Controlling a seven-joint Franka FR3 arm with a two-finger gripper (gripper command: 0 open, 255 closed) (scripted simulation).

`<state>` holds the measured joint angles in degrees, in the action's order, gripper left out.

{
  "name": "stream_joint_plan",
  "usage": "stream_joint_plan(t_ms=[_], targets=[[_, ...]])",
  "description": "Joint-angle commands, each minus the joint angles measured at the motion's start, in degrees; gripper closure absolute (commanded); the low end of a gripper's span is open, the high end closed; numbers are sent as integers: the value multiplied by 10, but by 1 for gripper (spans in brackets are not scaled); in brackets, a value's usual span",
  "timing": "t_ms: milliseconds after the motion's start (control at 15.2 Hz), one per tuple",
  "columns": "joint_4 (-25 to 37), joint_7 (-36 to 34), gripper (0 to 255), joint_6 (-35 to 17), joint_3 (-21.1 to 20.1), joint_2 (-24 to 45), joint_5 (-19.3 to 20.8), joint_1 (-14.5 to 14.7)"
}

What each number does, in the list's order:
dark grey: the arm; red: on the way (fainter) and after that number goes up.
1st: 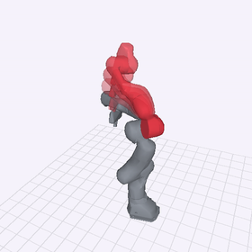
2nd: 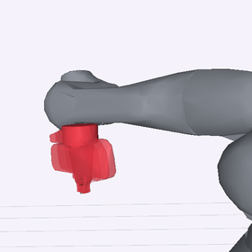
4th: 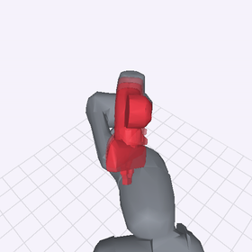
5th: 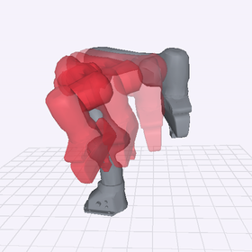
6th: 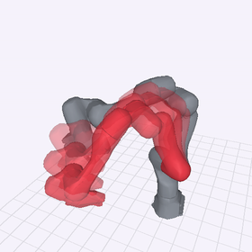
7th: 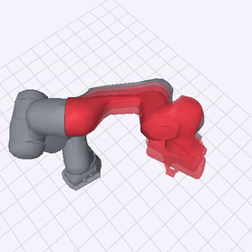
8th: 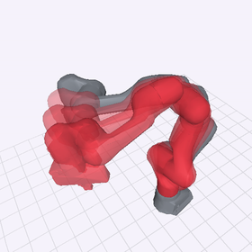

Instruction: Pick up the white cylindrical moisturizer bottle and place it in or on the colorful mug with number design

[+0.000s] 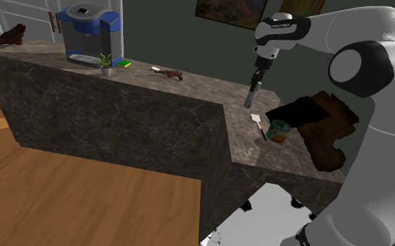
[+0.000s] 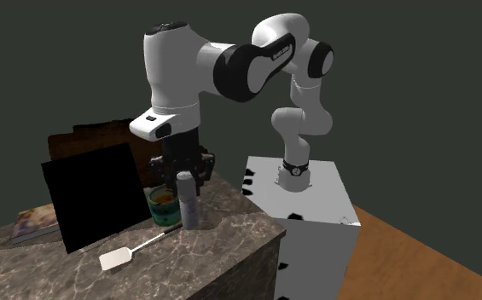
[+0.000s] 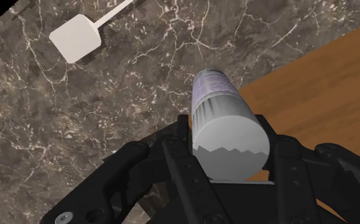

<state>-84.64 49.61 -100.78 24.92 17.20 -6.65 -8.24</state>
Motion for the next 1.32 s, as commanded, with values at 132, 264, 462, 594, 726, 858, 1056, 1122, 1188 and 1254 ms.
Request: stream_joint_plan(t_ms=[132, 264, 462, 594, 726, 858, 1056, 1122, 1188, 1254], targets=[[32, -1, 255, 29, 0, 4, -1, -3], [13, 19, 255, 28, 9, -15, 4, -12], [-8, 49, 255, 29, 22, -39, 11, -29], [-18, 70, 255, 30, 31, -51, 15, -41], [-25, 92, 255, 33, 40, -62, 18, -53], [-29, 115, 255, 37, 50, -70, 21, -66], [-29, 151, 255, 45, 64, -78, 22, -87], [-28, 163, 255, 48, 70, -79, 22, -95], [-25, 176, 255, 51, 75, -79, 21, -102], [-22, 189, 255, 55, 80, -79, 20, -111]])
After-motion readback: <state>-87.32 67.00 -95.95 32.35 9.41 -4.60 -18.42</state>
